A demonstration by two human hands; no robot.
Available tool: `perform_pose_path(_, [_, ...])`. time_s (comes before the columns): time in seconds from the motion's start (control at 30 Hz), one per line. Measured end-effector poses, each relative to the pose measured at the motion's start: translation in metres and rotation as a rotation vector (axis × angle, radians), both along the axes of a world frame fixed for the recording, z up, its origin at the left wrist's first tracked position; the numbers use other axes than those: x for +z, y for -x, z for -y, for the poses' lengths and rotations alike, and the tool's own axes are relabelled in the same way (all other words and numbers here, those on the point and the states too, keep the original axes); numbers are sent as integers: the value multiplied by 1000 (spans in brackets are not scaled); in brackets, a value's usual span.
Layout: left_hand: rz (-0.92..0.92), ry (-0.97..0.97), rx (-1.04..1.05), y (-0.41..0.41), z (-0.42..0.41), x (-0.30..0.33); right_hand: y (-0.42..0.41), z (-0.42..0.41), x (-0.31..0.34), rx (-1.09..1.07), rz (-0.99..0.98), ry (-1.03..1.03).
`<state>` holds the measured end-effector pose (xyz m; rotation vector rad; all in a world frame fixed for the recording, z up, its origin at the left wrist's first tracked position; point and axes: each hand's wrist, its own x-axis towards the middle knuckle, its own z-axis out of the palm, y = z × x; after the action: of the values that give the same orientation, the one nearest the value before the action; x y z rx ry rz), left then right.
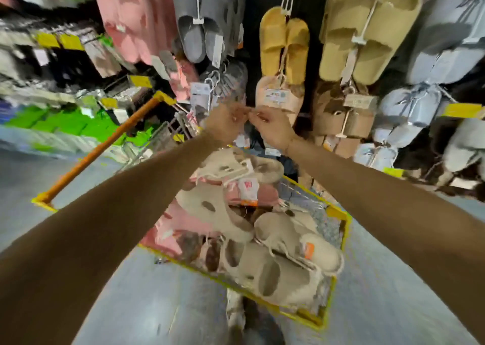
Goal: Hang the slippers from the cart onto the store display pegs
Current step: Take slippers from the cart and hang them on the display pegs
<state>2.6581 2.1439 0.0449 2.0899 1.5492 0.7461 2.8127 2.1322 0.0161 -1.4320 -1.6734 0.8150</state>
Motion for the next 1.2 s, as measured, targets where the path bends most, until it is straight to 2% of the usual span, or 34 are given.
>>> perform_pose_path(0.03, [2,9,19,9,21,-1,8,18,-3,30,-8,31])
perform_pose_path(0.13, [-145,106,158,32,74,-5,24,66,-12,115,34,134])
perform_pose_path(0.2, [-187,176,297,48,104,-15,33,91,-20,182,77,167])
perform_pose_path(0.3, [-274,262,557,69,144,-37,46,114,-39,218,41,238])
perform_pose_path(0.37, [-191,387,727,80,160,-62,51,117,-43,200,62,250])
perform_pose_path(0.47, [133,525,856,89,162,-96,57,109,-44,167,87,306])
perform_pose_path(0.53, [270,501,928,86,150,-107,56,95,-59,176,138,317])
perform_pose_path(0.63, [361,421,1059,75,138,-106,53,88,-61,147,132,358])
perform_pose_path(0.8, [130,272,1077,96,113,-127,39,78,-62,102,220,309])
perform_pose_path(0.9, [1,319,1050,96,109,-131,29,74,-68,129,223,298])
perform_pose_path(1.03, [90,378,1064,65,115,-86,18,68,-69,192,198,281])
perform_pose_path(1.2, [27,549,982,61,104,-65,5,65,-63,190,164,249])
